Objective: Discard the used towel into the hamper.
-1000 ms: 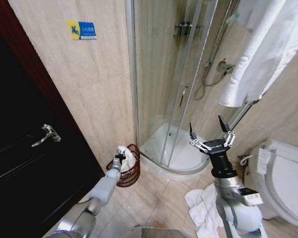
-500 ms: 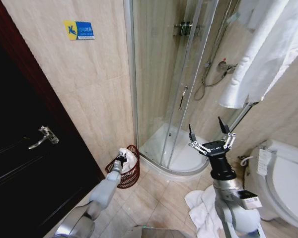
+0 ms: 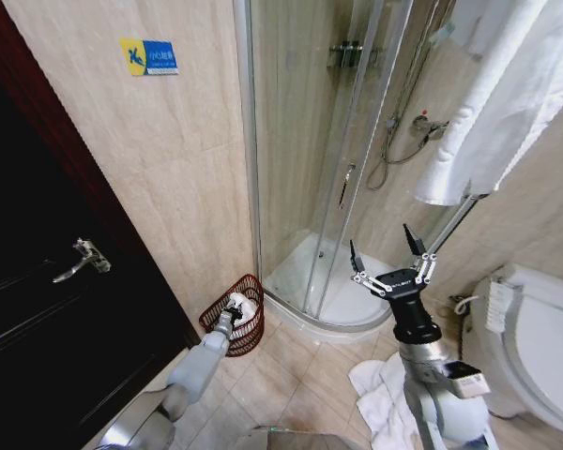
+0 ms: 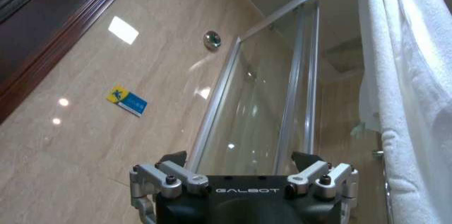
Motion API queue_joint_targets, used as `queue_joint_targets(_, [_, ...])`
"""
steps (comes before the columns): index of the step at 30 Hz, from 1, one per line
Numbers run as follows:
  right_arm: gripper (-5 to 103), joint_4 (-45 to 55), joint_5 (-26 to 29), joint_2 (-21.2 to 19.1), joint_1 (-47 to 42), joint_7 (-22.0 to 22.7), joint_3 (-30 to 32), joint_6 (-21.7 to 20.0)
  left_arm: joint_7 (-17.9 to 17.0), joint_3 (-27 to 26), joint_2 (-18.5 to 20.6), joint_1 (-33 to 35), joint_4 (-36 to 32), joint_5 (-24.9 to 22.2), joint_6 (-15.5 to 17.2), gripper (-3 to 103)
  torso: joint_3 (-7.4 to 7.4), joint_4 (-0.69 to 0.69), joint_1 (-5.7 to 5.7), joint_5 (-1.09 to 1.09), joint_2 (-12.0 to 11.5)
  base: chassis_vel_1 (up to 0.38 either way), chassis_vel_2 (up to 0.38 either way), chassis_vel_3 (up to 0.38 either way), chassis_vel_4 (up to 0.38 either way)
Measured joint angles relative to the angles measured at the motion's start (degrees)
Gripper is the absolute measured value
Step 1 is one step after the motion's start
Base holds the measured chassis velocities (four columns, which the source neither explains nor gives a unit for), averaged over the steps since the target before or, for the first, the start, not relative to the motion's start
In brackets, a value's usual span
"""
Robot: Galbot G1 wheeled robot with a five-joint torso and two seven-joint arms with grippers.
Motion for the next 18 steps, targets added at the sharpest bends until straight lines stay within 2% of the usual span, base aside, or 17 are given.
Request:
queue_joint_targets(5, [100, -0.64, 1.38, -0.25, 0.68, -0.98, -0.11, 3.79, 0.97, 1.64, -0.03, 0.51, -0.37, -3.36, 1.79, 6, 0.01, 0.0, 0.04, 0.0, -0.01, -0.055, 0.052, 0.05, -0.055])
queue_joint_targets(13, [100, -1.44, 2.04, -0.29, 0.77, -1.97, 0.03, 6.66, 4.65, 2.55, -1.35, 0.79, 2.28, -4.06, 2.98, 6, 0.0, 0.0, 0.0, 0.01, -0.01, -0.008, 0.008, 0.006, -0.005])
queue_joint_targets(18, [100, -2.04, 2.72, 0.17, 0.79, -2.31, -0.02, 8.21, 5.49, 2.87, -2.45, -0.34, 4.43, -4.12, 2.72, 6, 0.0, 0.0, -0.01, 0.01, -0.01, 0.0, 0.0, 0.0, 0.0])
